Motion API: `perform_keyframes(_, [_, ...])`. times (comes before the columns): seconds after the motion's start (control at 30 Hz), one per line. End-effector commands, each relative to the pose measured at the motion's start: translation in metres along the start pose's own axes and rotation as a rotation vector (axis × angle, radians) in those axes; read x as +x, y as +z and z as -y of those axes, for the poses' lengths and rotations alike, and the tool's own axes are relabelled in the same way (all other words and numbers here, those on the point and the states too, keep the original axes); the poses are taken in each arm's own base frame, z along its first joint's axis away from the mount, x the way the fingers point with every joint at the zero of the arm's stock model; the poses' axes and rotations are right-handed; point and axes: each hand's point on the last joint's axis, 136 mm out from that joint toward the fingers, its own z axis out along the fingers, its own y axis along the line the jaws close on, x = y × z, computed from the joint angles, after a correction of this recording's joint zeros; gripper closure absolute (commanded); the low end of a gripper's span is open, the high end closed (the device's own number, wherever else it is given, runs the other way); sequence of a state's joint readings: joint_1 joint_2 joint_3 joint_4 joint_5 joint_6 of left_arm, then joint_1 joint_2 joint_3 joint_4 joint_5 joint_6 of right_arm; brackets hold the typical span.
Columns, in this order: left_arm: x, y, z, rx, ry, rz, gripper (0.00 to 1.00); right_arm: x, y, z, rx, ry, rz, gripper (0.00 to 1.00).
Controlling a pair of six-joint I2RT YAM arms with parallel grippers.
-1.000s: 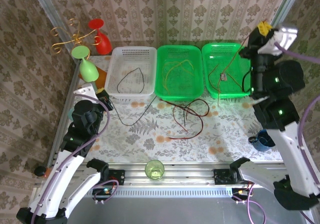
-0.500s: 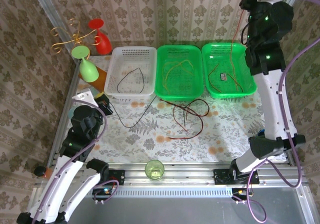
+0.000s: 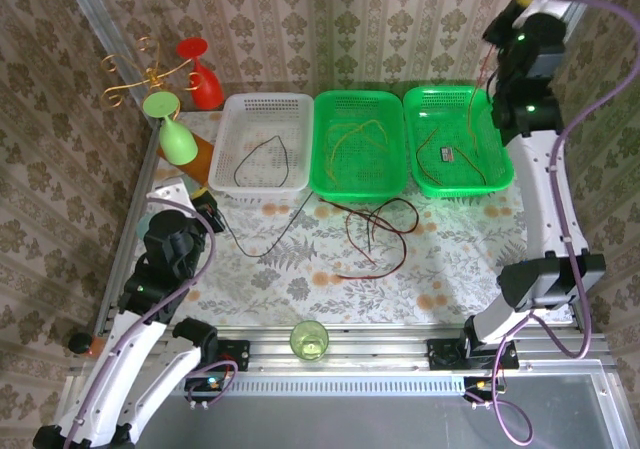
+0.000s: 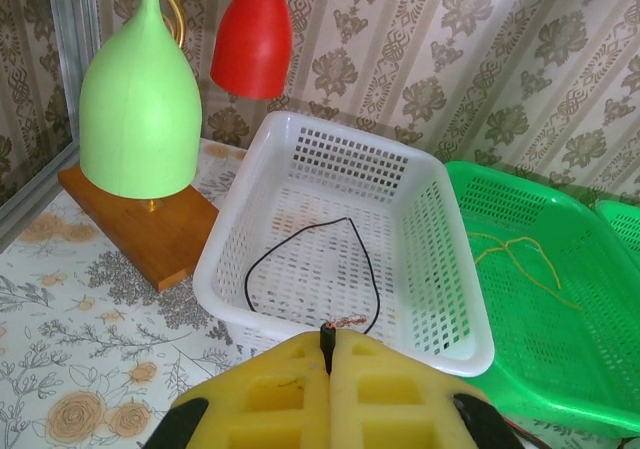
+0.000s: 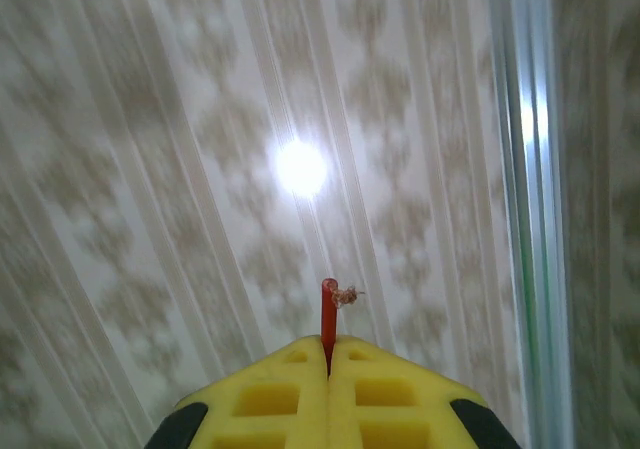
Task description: Untangle the cables
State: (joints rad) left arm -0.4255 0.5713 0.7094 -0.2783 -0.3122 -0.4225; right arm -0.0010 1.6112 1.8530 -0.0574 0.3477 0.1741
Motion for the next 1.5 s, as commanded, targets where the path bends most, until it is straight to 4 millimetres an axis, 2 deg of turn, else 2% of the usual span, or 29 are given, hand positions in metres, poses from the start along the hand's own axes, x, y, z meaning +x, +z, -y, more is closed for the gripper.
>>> perform_keyframes(0.0, [-0.009, -0.002, 0.006, 0.02, 0.015, 0.007, 1.0, 0.123, 0.015, 0.021, 0.118, -0.071, -0.262, 1.0])
perform_keyframes(0.1, [-0.011, -0.003, 0.008, 0.024, 0.024, 0.004, 1.0, 0.187, 0.012, 0.028, 0.151, -0.128, -0.383, 1.0])
perform_keyframes(0.2, [-0.01, -0.002, 0.009, 0.028, 0.025, 0.001, 1.0, 0.236, 0.011, 0.041, 0.215, -0.176, -0.508, 1.0])
perform_keyframes(0.3, [-0.007, -0.001, 0.01, 0.036, 0.014, -0.011, 1.0, 0.272, 0.013, 0.06, 0.296, -0.197, -0.594, 1.0])
perform_keyframes(0.43, [-0.003, 0.0, 0.012, 0.05, 0.005, -0.025, 1.0, 0.297, 0.016, 0.068, 0.315, -0.203, -0.687, 1.0])
perform_keyframes(0.63, [-0.001, 0.0, 0.013, 0.051, 0.009, -0.039, 1.0, 0.338, 0.012, 0.105, 0.468, -0.155, -0.799, 1.0])
perform_keyframes(0.9, [0.004, 0.001, 0.017, 0.074, 0.006, -0.058, 1.0, 0.4, -0.008, 0.13, 0.614, -0.22, -1.035, 1.0])
perform_keyframes(1.07, [0.005, 0.0, 0.018, 0.077, 0.007, -0.067, 1.0, 0.417, -0.013, 0.133, 0.612, -0.21, -1.09, 0.99])
perform_keyframes(1.13, [0.005, -0.001, 0.019, 0.083, 0.005, -0.073, 1.0, 0.417, -0.013, 0.132, 0.591, -0.198, -1.109, 0.91])
perform_keyframes(1.17, [0.004, -0.002, 0.02, 0.087, 0.004, -0.077, 1.0, 0.414, -0.013, 0.132, 0.583, -0.186, -1.114, 0.82])
perform_keyframes(1.3, [0.006, -0.002, 0.02, 0.083, 0.006, -0.106, 1.0, 0.394, -0.01, 0.128, 0.534, -0.098, -1.092, 0.65])
perform_keyframes(1.4, [0.003, -0.003, 0.022, 0.086, 0.003, -0.101, 1.0, 0.37, -0.009, 0.12, 0.489, -0.045, -1.054, 0.51])
perform_keyframes(1.47, [-0.002, -0.004, 0.023, 0.09, 0.003, -0.092, 1.0, 0.355, -0.009, 0.115, 0.464, -0.029, -1.032, 0.39])
